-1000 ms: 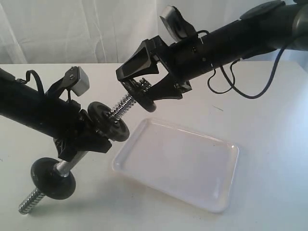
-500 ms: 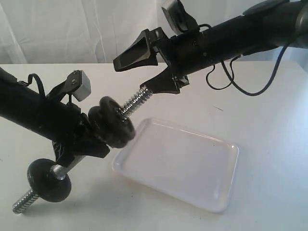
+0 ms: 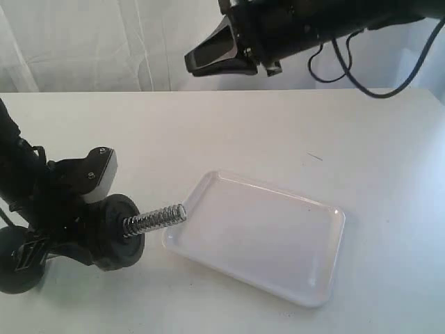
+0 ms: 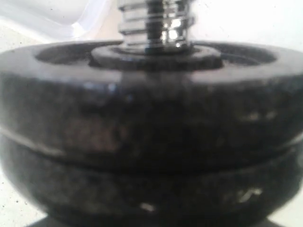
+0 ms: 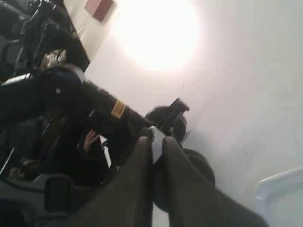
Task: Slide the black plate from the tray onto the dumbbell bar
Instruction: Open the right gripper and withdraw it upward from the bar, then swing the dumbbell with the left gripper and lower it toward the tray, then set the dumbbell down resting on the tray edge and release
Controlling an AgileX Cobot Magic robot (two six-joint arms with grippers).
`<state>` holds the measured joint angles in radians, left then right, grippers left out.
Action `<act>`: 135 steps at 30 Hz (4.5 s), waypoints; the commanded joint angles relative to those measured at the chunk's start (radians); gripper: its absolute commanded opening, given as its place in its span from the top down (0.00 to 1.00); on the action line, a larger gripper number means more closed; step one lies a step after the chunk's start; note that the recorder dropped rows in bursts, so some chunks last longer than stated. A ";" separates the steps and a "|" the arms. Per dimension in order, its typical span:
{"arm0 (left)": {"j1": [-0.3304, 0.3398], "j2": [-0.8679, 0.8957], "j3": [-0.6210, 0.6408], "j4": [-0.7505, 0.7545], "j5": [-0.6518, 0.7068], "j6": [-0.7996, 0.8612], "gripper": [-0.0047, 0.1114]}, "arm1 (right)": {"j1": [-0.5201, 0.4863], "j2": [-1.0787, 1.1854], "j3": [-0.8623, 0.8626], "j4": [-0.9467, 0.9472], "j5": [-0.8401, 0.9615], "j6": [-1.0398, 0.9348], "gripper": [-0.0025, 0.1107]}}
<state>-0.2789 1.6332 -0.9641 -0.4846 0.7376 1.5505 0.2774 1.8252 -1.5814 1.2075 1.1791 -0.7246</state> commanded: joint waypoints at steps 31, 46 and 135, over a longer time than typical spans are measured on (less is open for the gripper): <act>-0.003 0.002 -0.066 -1.260 -0.545 -0.130 0.96 | -0.079 -0.350 0.185 -0.614 0.007 0.300 0.98; -0.066 0.122 -0.156 -1.246 -0.512 -0.131 0.96 | -0.079 -0.754 0.429 -0.698 0.002 0.335 0.98; -0.072 0.275 -0.166 -1.130 -0.366 -0.275 0.60 | -0.079 -0.858 0.467 -0.766 0.042 0.415 0.98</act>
<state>-0.3482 1.9274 -1.1222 -1.5846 0.3173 1.2870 0.2026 0.9726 -1.1181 0.4417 1.2229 -0.3065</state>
